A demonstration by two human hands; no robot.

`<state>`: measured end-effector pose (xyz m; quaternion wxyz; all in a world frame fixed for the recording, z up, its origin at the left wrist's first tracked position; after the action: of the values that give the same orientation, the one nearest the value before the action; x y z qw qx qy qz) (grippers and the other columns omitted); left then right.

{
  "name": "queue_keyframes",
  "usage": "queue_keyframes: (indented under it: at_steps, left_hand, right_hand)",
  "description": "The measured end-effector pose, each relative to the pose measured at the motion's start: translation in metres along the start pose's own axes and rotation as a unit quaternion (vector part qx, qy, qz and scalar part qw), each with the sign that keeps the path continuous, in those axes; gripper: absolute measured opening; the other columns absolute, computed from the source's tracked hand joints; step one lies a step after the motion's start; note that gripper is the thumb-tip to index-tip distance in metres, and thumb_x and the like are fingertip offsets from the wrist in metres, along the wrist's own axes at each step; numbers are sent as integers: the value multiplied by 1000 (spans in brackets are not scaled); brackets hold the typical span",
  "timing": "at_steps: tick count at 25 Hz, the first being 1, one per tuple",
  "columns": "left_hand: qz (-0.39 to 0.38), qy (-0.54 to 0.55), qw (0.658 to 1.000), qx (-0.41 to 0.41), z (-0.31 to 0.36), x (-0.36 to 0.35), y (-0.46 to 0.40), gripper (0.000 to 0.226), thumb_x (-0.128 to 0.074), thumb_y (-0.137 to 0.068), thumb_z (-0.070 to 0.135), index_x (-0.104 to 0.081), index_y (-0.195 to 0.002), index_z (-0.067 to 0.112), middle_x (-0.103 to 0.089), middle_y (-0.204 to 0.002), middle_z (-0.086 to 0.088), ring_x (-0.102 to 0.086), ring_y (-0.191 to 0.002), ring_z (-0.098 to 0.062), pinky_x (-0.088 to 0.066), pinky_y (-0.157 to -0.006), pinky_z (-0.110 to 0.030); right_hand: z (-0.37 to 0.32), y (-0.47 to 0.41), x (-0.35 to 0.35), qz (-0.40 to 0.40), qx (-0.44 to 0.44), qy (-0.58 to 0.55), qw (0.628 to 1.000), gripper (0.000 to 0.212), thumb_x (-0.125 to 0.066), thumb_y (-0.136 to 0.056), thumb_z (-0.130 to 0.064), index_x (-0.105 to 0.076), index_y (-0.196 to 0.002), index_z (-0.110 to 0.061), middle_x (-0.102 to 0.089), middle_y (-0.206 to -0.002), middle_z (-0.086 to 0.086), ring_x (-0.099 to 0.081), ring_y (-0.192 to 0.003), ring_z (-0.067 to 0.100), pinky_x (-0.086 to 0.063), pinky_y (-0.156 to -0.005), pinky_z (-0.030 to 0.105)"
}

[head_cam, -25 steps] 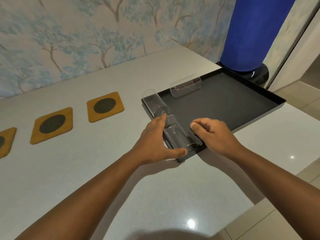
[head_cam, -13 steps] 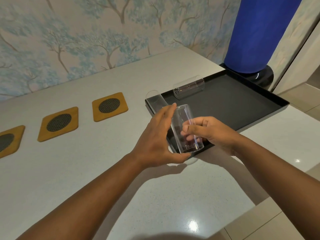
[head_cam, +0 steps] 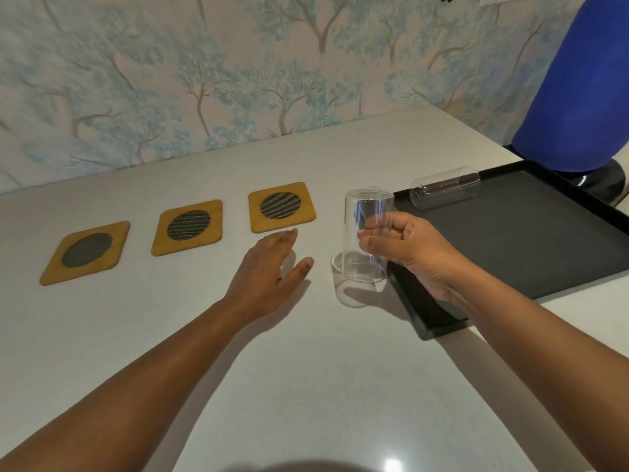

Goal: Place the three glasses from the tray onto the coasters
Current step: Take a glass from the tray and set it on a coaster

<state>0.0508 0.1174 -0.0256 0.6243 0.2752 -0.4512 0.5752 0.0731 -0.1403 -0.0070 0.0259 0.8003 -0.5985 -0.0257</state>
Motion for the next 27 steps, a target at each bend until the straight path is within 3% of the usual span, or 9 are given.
queue_keyframes:
  at_steps: [4, 8, 12, 15, 18, 23, 27]
  left_hand:
    - [18, -22, 998, 51, -58, 8, -7, 64, -49, -102, 48, -42, -152, 9, -42, -156, -10, -34, -144, -26, -28, -117, -40]
    - [15, -23, 997, 73, -98, 7, -22, 55, -48, -103, 43, -47, -148, 10, -44, -155, -8, -39, -142, -26, -35, -112, -39]
    - [24, -29, 997, 71, -121, 10, -54, 47, -51, -102, 41, -60, -136, 8, -55, -145, -10, -49, -131, -29, -43, -105, -41]
    - [48, -24, 997, 59, -127, 11, -77, 34, -53, -103, 33, -71, -120, 9, -65, -128, -17, -58, -116, -38, -49, -92, -46]
    - [91, -50, 994, 25, -128, 5, -80, 31, -51, -104, 31, -75, -100, 11, -70, -93, -9, -61, -91, -37, -43, -70, -36]
    - [113, -49, 992, 28, -131, 2, -79, 29, -56, -102, 31, -76, -113, 13, -74, -111, -14, -59, -101, -37, -52, -80, -43]
    - [122, -62, 990, 19, -131, 3, -80, 29, -56, -102, 32, -77, -113, 14, -75, -107, -10, -58, -95, -34, -51, -77, -43]
  right_hand:
    - [2, -45, -32, 26, 13, -30, 999, 61, -96, -61, -24, -69, -114, -13, -77, -112, 6, -74, -104, 18, -57, -85, 28]
    - [-2, -95, -64, 55, 37, -1, 998, 63, -94, -53, -35, -69, -110, -23, -71, -116, -5, -72, -94, 11, -55, -74, 21]
    - [1, -147, -92, 78, 55, 16, 995, 60, -93, -66, -22, -66, -120, -23, -69, -116, -4, -71, -106, 19, -60, -82, 31]
    - [9, -180, -109, 102, 57, 43, 992, 73, -92, -71, -22, -59, -135, -20, -63, -128, 1, -62, -119, 21, -56, -96, 42]
    - [16, -206, -118, 100, 67, 68, 990, 82, -93, -71, -27, -54, -143, -22, -60, -138, 1, -57, -127, 16, -50, -104, 36]
    - [23, -233, -118, 96, 82, 109, 986, 88, -92, -71, -32, -50, -147, -20, -59, -143, 2, -56, -130, 14, -48, -104, 29]
    - [30, -244, -120, 84, 80, 129, 985, 89, -92, -70, -37, -52, -146, -19, -62, -139, 2, -59, -127, 15, -50, -105, 33]
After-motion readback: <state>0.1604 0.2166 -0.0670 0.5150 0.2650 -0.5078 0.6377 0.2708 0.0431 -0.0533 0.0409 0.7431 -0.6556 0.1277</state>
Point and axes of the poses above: each hand's wrist, its own y-axis away from the middle knuckle, its own x-axis out of the back of the hand, z = x × y, the point moved 4 cm from there along -y, towards the middle knuckle
